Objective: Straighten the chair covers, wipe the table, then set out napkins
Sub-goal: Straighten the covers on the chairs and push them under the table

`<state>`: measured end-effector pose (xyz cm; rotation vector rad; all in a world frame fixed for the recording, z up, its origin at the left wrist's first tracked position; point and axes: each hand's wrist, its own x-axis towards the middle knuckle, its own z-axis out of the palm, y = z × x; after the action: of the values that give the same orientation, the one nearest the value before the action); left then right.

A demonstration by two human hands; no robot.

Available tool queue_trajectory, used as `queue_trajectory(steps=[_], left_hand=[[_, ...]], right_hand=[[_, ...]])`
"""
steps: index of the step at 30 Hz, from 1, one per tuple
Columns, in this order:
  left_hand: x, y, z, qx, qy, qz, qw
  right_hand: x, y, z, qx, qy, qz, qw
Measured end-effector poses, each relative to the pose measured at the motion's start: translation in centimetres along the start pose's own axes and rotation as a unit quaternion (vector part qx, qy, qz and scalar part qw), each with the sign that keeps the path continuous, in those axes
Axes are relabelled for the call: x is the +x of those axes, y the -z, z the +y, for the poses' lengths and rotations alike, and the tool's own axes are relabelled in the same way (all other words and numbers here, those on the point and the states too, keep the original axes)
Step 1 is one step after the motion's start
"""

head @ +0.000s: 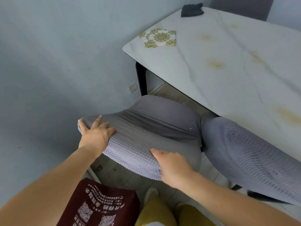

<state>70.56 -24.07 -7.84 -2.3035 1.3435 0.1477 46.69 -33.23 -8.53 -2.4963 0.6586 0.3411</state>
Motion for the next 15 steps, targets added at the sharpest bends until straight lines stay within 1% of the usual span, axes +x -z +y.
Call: queue_trajectory(steps=[4, 7, 15], left_hand=[[2.2, 0.0, -1.5, -0.081, 0.027, 0.019, 0.996], [4.2, 0.3, -3.3, -0.133, -0.006, 0.028, 0.991], [10.4, 1.4, -6.0, -0.166, -0.065, 0.074, 0.981]], right_hand=[[2.0, 0.2, -1.0, 0.008, 0.017, -0.001, 1.0], [3.8, 0.4, -1.8, 0.008, 0.006, 0.006, 1.0], [8.3, 2.6, -2.9, 0.017, -0.036, 0.027, 0.999]])
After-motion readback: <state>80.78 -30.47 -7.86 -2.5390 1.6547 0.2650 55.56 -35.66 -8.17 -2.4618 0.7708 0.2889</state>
